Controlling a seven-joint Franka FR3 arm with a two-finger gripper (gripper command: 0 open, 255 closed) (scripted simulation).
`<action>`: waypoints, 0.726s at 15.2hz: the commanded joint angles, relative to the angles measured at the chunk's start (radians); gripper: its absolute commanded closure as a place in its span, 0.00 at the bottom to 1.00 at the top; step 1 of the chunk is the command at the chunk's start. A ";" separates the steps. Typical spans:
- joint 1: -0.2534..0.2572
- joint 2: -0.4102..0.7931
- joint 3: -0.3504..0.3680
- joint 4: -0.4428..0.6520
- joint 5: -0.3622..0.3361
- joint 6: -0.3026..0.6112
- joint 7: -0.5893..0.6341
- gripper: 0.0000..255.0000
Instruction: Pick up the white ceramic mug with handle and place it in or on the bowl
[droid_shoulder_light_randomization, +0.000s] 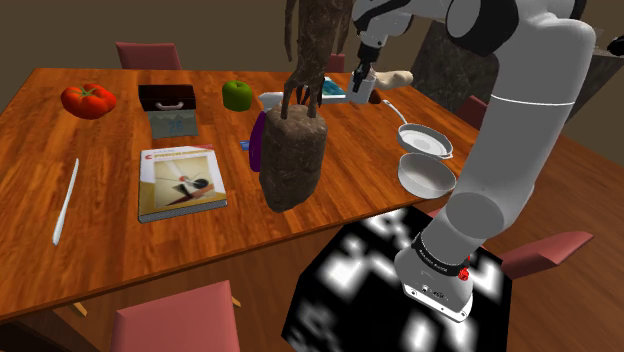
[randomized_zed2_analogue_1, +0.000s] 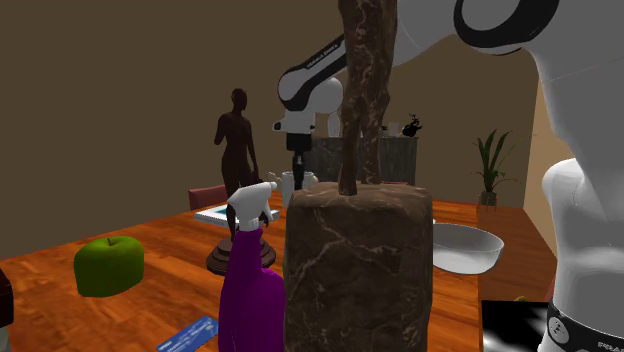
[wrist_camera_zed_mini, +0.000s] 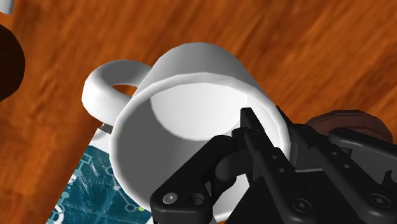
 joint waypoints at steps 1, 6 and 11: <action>0.001 -0.006 -0.001 0.021 -0.005 -0.027 0.005 1.00; 0.001 -0.021 -0.005 0.070 -0.015 -0.088 0.013 1.00; 0.000 -0.030 -0.008 0.116 -0.021 -0.141 0.018 1.00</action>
